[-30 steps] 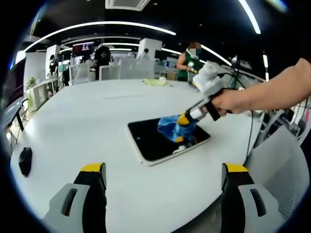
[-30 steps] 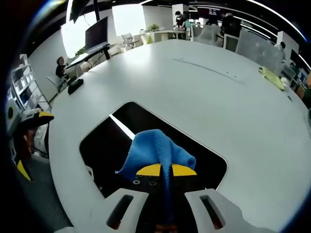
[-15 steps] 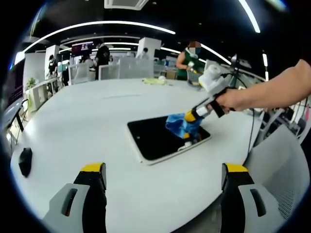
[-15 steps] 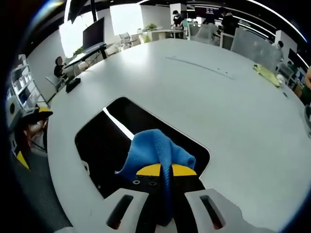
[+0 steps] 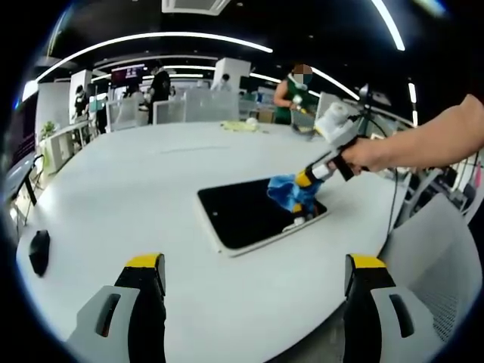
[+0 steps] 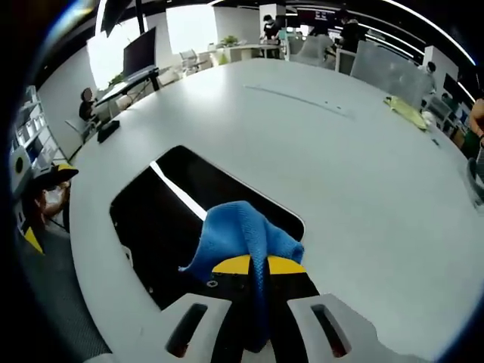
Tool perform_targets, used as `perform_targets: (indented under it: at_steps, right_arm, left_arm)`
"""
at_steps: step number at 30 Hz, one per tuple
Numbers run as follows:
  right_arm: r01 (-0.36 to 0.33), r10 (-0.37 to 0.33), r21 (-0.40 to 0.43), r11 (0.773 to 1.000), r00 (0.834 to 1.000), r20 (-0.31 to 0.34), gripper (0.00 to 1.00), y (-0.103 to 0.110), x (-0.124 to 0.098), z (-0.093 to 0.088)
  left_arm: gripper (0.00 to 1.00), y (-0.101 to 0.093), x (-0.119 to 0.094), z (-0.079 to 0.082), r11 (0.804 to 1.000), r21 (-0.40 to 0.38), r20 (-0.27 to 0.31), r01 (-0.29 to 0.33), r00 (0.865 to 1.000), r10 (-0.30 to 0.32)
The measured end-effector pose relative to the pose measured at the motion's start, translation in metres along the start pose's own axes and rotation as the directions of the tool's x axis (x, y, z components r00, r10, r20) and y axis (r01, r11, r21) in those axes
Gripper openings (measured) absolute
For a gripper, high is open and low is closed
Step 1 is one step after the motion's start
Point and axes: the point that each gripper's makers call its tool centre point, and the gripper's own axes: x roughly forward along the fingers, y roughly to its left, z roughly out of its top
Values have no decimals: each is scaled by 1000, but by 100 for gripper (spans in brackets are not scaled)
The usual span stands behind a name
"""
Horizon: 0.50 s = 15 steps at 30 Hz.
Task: Wipe the mirror surface with the cleaning cloth until all visible marks leave the cleaned area.
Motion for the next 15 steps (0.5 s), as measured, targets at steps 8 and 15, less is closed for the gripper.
perform_targets:
  at_steps: [8, 15]
  right_arm:
    - [2, -2, 3, 1000, 1000, -2, 1, -1, 0, 0]
    - [1, -1, 15, 1000, 1000, 0, 1, -2, -1, -1]
  left_arm:
    - [99, 0, 0, 0, 1000, 3, -1, 1, 1000, -1]
    - [99, 0, 0, 0, 1000, 4, -2, 0, 1000, 0]
